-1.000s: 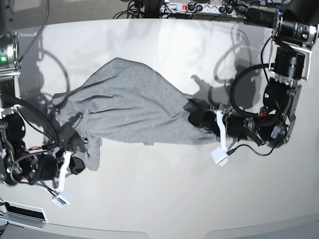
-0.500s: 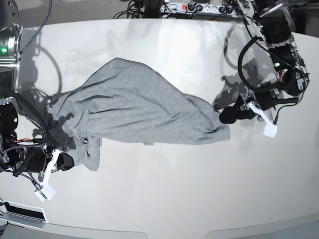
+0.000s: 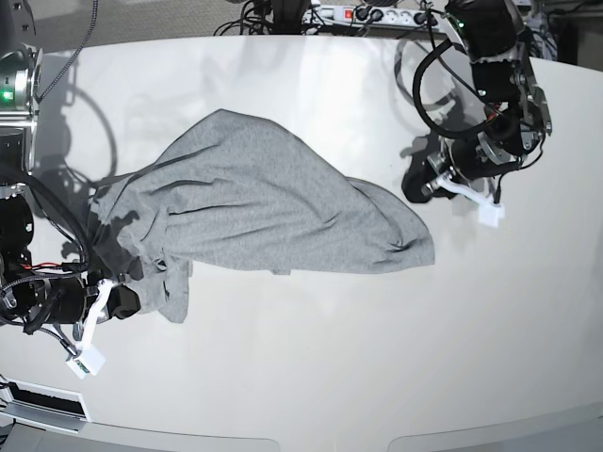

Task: Layout the t-shirt on the table in an organized manner, then fold the t-shirt properly
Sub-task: 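Stretch the shirt between both grippers, moving them apart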

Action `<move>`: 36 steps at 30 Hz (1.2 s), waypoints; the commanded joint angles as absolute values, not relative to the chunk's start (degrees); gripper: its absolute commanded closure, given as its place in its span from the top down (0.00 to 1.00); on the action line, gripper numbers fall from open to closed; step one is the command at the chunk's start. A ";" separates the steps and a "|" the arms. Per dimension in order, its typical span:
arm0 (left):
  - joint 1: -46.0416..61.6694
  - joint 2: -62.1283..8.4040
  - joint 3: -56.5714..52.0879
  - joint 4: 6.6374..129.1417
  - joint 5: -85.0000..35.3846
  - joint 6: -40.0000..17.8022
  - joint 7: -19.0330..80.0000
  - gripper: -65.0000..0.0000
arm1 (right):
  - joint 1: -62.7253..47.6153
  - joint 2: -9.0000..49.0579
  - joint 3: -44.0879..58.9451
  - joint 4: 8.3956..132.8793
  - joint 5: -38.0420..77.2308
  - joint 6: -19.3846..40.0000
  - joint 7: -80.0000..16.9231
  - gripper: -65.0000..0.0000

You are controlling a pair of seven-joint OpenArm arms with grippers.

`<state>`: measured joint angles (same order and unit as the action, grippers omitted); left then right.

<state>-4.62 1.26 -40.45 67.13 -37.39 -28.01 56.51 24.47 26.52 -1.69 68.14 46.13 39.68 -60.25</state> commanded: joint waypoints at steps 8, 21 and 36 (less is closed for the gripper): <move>-7.84 1.13 -40.53 68.03 -33.19 -28.60 50.57 0.28 | 26.22 27.49 -1.19 69.01 48.05 40.00 -59.22 0.00; -7.84 1.93 -28.75 62.02 -27.09 -24.12 39.77 0.74 | 26.22 27.49 -1.19 69.01 48.25 40.00 -59.20 0.00; -18.20 0.60 -23.29 69.43 -46.63 -31.81 72.29 0.00 | 26.37 27.49 -1.19 69.01 59.31 40.00 -64.73 0.00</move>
<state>-16.71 0.73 -23.35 68.36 -45.25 -32.10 73.71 24.60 26.61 -1.72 68.14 58.67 39.68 -65.67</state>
